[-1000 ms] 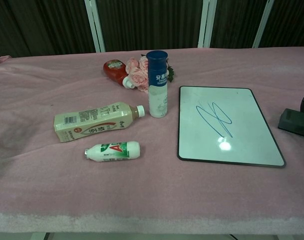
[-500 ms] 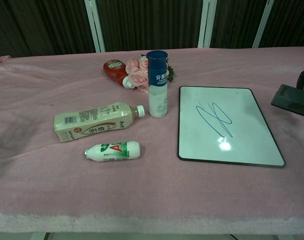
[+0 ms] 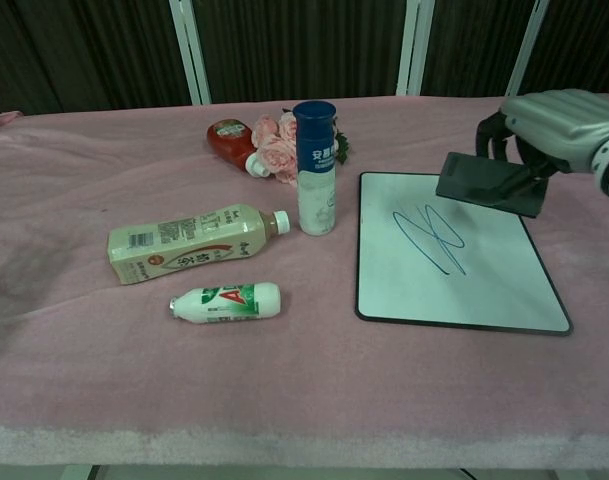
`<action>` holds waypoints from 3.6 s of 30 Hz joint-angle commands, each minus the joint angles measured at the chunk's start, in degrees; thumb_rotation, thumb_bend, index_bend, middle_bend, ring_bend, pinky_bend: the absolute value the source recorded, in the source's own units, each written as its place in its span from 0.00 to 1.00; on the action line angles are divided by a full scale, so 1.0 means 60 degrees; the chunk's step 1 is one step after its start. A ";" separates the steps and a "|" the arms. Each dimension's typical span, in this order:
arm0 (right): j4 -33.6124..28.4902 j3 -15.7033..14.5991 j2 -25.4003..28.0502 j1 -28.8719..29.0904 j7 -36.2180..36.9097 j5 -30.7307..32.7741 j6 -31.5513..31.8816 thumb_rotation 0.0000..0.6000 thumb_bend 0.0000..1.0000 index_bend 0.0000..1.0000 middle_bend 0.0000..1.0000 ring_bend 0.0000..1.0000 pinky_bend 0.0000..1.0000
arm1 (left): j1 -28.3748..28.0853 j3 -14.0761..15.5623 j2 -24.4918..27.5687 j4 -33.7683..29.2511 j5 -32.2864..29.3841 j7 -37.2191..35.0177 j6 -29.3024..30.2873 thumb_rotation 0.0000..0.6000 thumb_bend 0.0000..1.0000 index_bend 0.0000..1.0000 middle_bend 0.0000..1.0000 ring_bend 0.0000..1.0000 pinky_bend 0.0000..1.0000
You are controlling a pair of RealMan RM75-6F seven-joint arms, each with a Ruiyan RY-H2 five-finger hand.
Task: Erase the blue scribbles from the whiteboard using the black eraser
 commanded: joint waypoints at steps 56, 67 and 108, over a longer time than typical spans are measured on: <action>0.4232 0.0442 -0.3234 0.1484 0.0220 0.0638 -0.1322 1.00 0.52 0.96 0.77 0.73 0.92 | -0.0146 -0.0151 -0.0085 0.0011 -0.0526 0.0328 -0.0392 1.00 0.41 0.00 0.04 0.02 0.05; 0.5661 0.1151 -0.3909 0.2518 -0.0181 0.1299 -0.1909 1.00 0.52 0.96 0.77 0.73 0.92 | -0.0190 -0.0183 -0.0091 0.0020 -0.0642 0.0346 -0.0488 1.00 0.41 0.00 0.04 0.02 0.05; 0.4814 0.0332 -0.2792 0.1692 -0.0134 0.1053 -0.1876 1.00 0.52 0.96 0.77 0.73 0.92 | -0.0269 -0.0106 -0.0191 -0.0005 -0.0593 0.0578 -0.0611 1.00 0.41 0.00 0.04 0.02 0.05</action>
